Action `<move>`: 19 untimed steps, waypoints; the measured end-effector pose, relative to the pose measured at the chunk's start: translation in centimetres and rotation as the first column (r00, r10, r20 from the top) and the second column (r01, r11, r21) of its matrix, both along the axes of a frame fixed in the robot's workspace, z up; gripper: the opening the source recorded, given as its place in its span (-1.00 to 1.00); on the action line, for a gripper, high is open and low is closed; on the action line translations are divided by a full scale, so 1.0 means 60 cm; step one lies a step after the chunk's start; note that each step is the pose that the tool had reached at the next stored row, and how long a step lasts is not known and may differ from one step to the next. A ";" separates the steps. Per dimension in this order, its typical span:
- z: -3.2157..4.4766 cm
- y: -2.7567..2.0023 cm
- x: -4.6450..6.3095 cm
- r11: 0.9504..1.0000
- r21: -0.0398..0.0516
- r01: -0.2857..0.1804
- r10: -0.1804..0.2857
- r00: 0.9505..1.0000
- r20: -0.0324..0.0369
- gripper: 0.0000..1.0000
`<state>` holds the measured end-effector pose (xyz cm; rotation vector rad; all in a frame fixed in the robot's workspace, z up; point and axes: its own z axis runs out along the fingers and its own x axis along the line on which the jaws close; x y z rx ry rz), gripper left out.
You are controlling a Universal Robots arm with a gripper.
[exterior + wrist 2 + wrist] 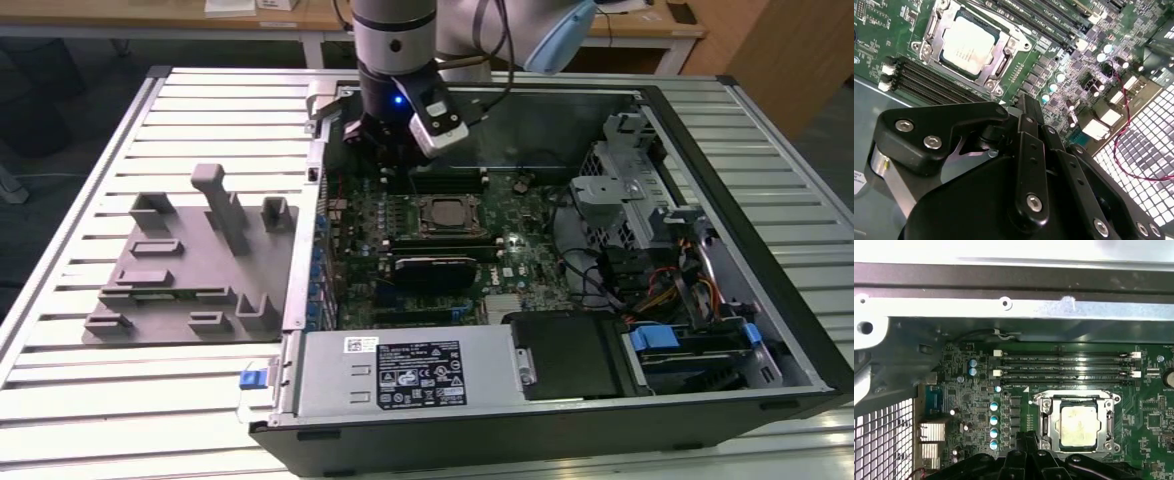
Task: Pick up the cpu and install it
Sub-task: 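Install the first cpu locking lever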
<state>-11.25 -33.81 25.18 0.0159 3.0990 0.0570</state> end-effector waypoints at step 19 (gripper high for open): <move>-0.007 0.0000 -0.011 0.981 0.193 0.000 0.000 1.000 -0.001 -0.79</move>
